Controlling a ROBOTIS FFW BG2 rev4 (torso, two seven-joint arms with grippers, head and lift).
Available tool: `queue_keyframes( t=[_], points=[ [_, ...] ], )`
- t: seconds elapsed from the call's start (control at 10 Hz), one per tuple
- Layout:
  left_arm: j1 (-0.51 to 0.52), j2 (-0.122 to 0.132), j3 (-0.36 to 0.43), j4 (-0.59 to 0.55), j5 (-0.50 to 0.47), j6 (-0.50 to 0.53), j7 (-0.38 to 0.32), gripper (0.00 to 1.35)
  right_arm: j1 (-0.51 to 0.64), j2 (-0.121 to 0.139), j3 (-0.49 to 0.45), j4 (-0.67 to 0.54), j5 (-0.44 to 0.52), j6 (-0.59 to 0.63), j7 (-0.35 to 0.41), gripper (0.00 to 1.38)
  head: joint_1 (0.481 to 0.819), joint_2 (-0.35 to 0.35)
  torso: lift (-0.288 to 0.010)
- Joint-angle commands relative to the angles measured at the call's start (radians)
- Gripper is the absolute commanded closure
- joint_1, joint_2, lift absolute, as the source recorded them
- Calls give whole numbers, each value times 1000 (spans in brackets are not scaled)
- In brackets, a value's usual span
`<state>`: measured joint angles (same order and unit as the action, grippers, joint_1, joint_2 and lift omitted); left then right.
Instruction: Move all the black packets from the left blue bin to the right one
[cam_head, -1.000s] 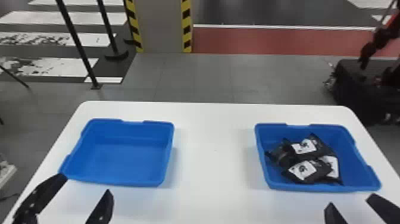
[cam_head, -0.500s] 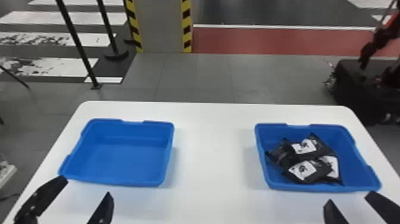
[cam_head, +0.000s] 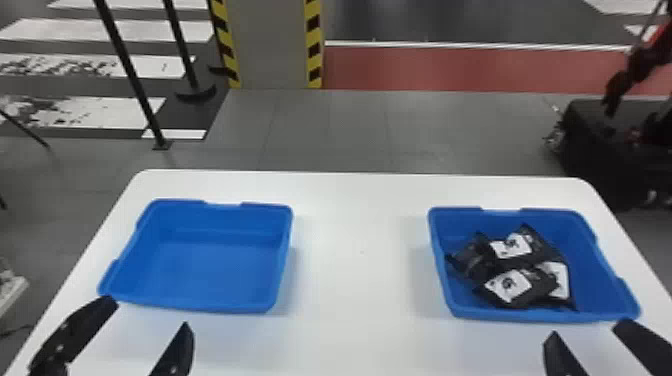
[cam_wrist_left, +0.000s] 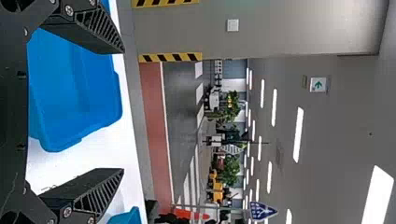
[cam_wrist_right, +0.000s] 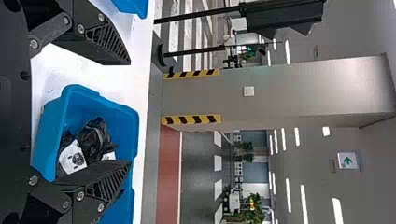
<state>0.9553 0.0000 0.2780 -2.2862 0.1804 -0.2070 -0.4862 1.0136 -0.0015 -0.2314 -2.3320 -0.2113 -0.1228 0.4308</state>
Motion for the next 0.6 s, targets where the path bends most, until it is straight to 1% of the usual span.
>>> queue_keyframes(
  t=[0.0,0.5],
  points=[
    [2,-3,0,0,-2,6,0,133,0,2,1,2,-2,0,0,295,695,23,-110],
    [-3,-3,0,2,-16,13,0,133,-2,2,4,9,-11,0,0,295,695,21,-110]
  ],
)
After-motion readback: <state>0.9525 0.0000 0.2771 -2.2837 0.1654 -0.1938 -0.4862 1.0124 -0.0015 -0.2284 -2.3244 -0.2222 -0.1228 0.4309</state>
